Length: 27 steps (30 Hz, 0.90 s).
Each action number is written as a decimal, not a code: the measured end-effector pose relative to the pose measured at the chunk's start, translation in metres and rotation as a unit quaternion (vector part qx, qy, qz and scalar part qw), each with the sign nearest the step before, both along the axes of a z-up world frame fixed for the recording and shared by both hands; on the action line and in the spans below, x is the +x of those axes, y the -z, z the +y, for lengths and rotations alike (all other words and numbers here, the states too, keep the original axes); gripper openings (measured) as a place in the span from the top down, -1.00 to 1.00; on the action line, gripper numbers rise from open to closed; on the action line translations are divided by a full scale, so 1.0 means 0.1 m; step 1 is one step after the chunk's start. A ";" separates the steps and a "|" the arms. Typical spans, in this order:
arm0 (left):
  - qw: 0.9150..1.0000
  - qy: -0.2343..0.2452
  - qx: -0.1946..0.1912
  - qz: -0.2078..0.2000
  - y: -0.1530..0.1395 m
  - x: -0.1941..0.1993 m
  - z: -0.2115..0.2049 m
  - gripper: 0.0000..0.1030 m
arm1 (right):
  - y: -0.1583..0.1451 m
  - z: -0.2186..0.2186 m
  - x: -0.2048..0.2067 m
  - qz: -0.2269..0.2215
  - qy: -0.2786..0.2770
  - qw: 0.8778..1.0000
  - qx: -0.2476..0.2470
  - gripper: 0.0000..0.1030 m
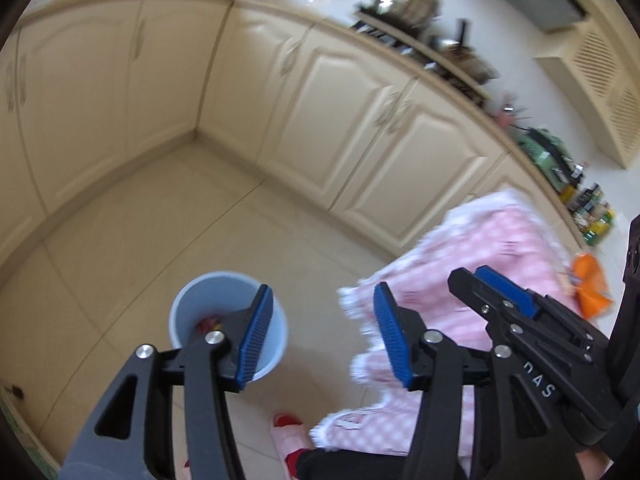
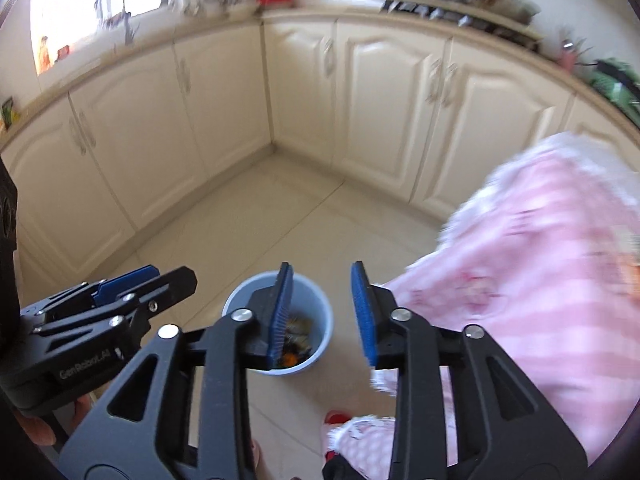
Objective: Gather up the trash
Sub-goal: 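Move both open grippers back to the trash on the table, then grasp the small orange peel with the left gripper while the right grasps the orange Fanta can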
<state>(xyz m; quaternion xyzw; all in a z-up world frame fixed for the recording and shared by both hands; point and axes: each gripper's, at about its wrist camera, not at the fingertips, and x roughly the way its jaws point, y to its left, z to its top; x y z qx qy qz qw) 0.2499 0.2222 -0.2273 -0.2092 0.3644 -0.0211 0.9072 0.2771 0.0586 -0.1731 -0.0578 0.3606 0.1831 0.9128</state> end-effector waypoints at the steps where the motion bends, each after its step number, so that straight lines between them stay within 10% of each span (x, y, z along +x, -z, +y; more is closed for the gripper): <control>1: 1.000 0.010 0.008 -0.013 -0.15 -0.06 -0.14 -0.01 | -0.11 -0.13 -0.07 -0.014 0.008 1.000 0.006 0.07; 13: 0.984 0.151 0.049 -0.076 -1.00 -0.27 -1.67 -0.10 | -0.88 -1.88 -0.72 -0.099 0.129 0.986 0.047 -0.02; 27: 0.963 0.238 0.128 -0.022 -0.86 0.27 -2.85 -0.10 | -0.74 -3.14 -0.31 -0.044 0.209 0.972 0.100 -0.12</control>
